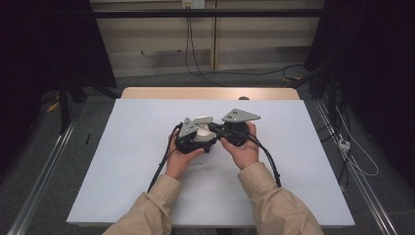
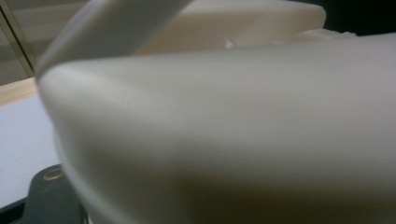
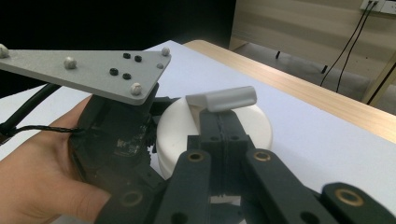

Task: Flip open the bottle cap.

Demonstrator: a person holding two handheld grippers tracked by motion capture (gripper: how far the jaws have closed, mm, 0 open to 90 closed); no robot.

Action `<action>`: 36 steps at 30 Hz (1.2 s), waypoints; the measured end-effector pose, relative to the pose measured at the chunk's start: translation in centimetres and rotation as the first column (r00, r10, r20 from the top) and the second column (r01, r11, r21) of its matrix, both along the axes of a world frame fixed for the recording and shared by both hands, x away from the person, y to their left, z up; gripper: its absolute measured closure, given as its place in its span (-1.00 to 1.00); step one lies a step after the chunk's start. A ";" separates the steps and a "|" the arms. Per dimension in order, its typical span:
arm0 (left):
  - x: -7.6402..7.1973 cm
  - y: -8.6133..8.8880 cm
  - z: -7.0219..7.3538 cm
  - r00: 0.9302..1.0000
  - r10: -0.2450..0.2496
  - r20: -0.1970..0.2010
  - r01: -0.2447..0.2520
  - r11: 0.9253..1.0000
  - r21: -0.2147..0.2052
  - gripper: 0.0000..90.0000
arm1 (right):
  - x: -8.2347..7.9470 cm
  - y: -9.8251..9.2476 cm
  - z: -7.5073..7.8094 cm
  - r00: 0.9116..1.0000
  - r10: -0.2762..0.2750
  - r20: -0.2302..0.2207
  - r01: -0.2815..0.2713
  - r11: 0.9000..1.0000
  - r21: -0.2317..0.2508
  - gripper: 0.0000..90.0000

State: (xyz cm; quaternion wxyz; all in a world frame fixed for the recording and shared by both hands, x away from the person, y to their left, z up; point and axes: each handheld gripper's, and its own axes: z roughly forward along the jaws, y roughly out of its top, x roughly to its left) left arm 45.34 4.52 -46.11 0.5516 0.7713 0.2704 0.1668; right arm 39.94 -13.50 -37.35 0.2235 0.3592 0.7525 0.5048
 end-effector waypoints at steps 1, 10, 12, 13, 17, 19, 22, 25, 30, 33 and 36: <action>0.0 0.0 0.0 1.000 0.002 0.002 -0.002 1.000 -0.001 -0.60 | 0.1 0.0 0.0 1.000 -0.001 0.001 0.001 1.000 0.000 1.00; 0.0 0.0 0.0 1.000 0.003 0.005 -0.003 1.000 0.002 -0.59 | 0.7 0.4 0.3 1.000 -0.001 0.007 0.001 1.000 0.005 1.00; 0.0 -0.1 0.0 1.000 0.006 0.003 -0.006 1.000 -0.006 -0.59 | 0.9 0.6 0.4 1.000 0.002 0.010 -0.002 1.000 0.008 1.00; 0.0 -0.1 0.0 1.000 0.006 0.003 -0.006 1.000 -0.006 -0.59 | 1.0 0.7 0.4 1.000 0.002 0.009 -0.002 1.000 0.005 1.00; 0.0 0.0 0.0 1.000 0.002 0.004 -0.002 1.000 0.003 -0.59 | 1.2 1.0 0.5 1.000 0.006 0.010 -0.006 1.000 0.004 1.00; 0.0 0.0 0.0 1.000 0.003 0.003 -0.003 1.000 0.001 -0.59 | 1.4 1.1 0.5 1.000 0.006 0.011 -0.006 1.000 0.004 1.00; 0.0 -0.1 0.0 1.000 0.002 -0.001 -0.002 1.000 -0.003 -0.59 | 1.6 1.2 0.7 1.000 0.005 0.012 -0.005 1.000 -0.001 1.00; 0.0 -0.1 0.0 1.000 0.003 -0.001 -0.003 1.000 -0.003 -0.59 | 1.8 1.3 0.9 1.000 0.008 0.017 -0.008 1.000 -0.001 1.00; 0.0 -0.1 0.0 1.000 0.003 -0.001 -0.003 1.000 -0.003 -0.59 | 2.0 1.5 1.1 1.000 0.012 0.021 -0.012 1.000 -0.002 1.00; 0.0 -0.1 0.0 1.000 0.004 0.000 -0.004 1.000 -0.003 -0.59 | 2.1 1.6 1.2 1.000 0.011 0.024 -0.011 1.000 0.002 1.00; 0.0 -0.1 0.0 1.000 0.004 -0.001 -0.004 1.000 -0.003 -0.59 | 2.2 1.6 1.2 1.000 0.011 0.026 -0.011 1.000 0.002 1.00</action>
